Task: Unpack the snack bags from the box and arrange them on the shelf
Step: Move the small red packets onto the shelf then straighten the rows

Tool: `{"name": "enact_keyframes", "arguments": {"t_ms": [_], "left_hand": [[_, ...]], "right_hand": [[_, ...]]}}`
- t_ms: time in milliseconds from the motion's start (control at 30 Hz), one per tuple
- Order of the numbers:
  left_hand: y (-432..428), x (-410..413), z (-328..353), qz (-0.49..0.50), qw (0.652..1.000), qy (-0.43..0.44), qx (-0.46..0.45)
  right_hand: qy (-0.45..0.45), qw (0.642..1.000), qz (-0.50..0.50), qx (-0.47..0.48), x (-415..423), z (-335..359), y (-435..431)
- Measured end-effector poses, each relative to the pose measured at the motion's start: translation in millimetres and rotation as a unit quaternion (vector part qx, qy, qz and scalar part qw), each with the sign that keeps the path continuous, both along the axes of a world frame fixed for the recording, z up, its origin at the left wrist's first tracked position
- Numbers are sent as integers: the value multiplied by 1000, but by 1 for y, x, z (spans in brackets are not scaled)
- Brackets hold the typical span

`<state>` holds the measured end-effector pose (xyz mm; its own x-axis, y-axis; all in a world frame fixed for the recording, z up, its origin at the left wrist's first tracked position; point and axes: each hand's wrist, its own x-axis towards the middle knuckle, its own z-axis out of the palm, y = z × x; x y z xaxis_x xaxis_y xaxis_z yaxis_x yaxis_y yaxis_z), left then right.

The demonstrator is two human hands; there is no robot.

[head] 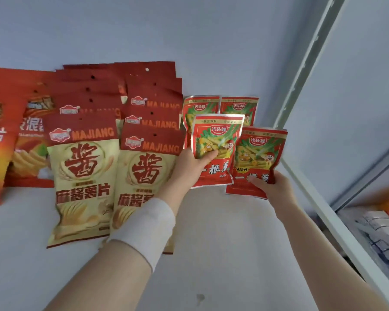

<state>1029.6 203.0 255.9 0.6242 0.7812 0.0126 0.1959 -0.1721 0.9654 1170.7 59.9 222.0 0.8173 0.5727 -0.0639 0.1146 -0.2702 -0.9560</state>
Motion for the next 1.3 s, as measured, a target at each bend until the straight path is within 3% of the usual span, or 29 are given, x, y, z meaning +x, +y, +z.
{"name": "enact_keyframes", "arguments": {"t_ms": [500,900,1100,1300], "left_hand": [[71,98,-36,218,976,-15,-9],[74,116,-59,320,939,6,125],[66,122,-66,378,903,10,206],[43,122,-49,334,897,52,286]], "right_hand": [[-15,997,64,-27,101,-25,99],[-97,995,-3,-19,96,-28,113],[-209,974,-31,-76,95,-43,118],[-257,960,-39,-100,83,-34,102]]}}
